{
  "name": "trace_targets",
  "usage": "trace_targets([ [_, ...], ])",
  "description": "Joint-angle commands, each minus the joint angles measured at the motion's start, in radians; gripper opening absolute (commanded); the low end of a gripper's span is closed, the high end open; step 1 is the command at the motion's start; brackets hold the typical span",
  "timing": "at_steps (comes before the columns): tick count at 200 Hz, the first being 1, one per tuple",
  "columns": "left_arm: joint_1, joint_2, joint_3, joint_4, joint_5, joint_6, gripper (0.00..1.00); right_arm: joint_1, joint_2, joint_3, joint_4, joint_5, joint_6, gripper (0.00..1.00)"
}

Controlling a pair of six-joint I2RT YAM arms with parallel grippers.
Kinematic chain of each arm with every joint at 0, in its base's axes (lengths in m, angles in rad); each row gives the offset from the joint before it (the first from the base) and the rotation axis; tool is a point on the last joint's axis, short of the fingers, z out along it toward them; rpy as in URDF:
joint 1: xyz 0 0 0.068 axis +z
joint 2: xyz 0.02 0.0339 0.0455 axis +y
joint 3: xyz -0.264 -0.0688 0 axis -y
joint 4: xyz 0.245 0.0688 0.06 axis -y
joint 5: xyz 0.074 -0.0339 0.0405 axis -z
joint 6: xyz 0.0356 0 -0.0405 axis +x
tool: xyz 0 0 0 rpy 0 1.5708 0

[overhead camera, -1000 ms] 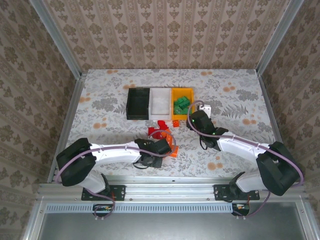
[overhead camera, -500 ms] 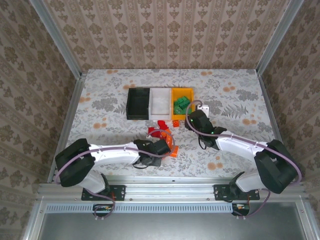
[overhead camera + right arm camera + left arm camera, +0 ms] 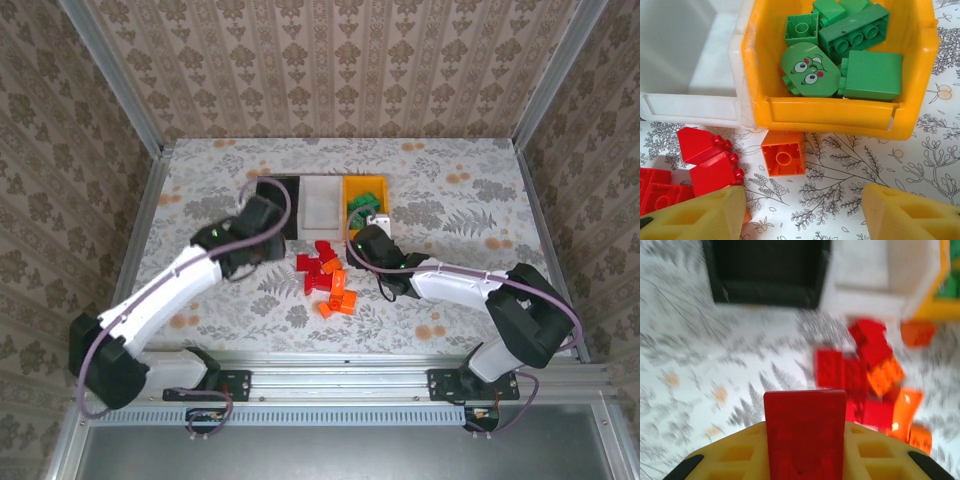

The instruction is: Sort the legos into containers by color

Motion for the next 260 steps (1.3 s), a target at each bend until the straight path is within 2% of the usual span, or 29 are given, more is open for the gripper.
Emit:
trace_targets([
  [1, 0.087, 0.192, 0.185, -0.022, 0.117, 0.178, 0.15, 0.001, -0.01, 0.015, -0.016, 0.027, -0.02, 0.64],
  [21, 0.143, 0.406, 0.405, -0.089, 0.183, 0.202, 0.09, 0.0, -0.023, 0.013, -0.02, 0.045, -0.027, 0.64],
  [41, 0.149, 0.568, 0.564, -0.149, 0.16, 0.217, 0.1, 0.001, -0.038, 0.008, -0.021, 0.062, -0.032, 0.64],
  [47, 0.181, 0.606, 0.6, -0.164, 0.158, 0.217, 0.1, 0.0, -0.042, 0.006, -0.02, 0.063, -0.034, 0.64],
  [71, 0.196, 0.705, 0.7, -0.215, 0.112, 0.207, 0.11, -0.001, -0.052, 0.001, -0.019, 0.065, -0.033, 0.65],
  [132, 0.201, 0.794, 0.75, -0.219, 0.133, 0.197, 0.18, 0.0, -0.056, 0.003, -0.019, 0.054, -0.032, 0.65],
  [215, 0.208, 0.82, 0.698, -0.176, 0.204, 0.172, 0.19, 0.001, -0.05, 0.004, -0.017, 0.059, -0.038, 0.65],
  [233, 0.213, 0.82, 0.693, -0.174, 0.209, 0.167, 0.23, 0.0, -0.057, 0.001, -0.017, 0.061, -0.04, 0.65],
  [260, 0.215, 0.796, 0.694, -0.174, 0.222, 0.17, 0.36, 0.0, -0.063, 0.001, -0.019, 0.056, -0.041, 0.65],
])
